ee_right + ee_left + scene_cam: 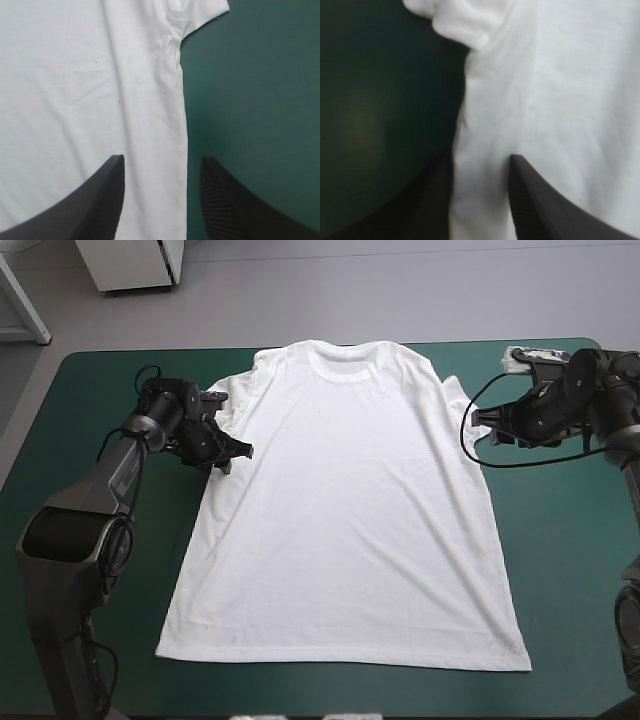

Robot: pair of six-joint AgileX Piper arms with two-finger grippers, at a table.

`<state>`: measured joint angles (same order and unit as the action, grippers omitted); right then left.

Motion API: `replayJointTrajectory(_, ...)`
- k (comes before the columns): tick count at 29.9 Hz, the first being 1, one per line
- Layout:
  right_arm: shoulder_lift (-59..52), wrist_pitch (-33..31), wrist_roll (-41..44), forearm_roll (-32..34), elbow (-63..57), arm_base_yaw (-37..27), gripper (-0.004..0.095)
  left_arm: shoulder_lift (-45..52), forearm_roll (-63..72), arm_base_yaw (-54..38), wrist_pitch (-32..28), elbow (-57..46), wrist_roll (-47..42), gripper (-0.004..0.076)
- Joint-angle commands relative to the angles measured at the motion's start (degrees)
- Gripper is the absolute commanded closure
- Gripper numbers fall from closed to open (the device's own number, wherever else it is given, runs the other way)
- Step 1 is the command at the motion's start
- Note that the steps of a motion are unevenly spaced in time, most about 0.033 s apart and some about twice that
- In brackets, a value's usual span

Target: Fold the cloth

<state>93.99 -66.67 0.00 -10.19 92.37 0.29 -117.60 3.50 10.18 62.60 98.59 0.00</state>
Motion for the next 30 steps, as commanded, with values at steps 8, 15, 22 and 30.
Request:
replayJointTrajectory(8, 0.42, 1.79, -1.13, -1.88, 1.98, -0.56, 0.0467, 1.88, -1.06, 0.22, -1.8, 1.88, -0.84, 0.0715)
replayJointTrajectory(15, 2.52, 2.96, -1.76, -2.13, 2.13, -0.42, 0.0467, -1.0, 0.5, 0.22, -0.37, 1.88, -1.72, 0.0733)
replayJointTrajectory(22, 8.58, 4.26, -4.29, -4.94, 3.21, -0.2, 0.0405, -1.43, 0.67, 0.22, -0.89, 1.88, -1.72, 0.0733)
replayJointTrajectory(30, 18.35, 3.15, -0.67, 1.19, 10.59, 3.36, 0.0409, -1.43, 1.29, 0.22, -0.96, 1.88, -1.72, 0.0733)
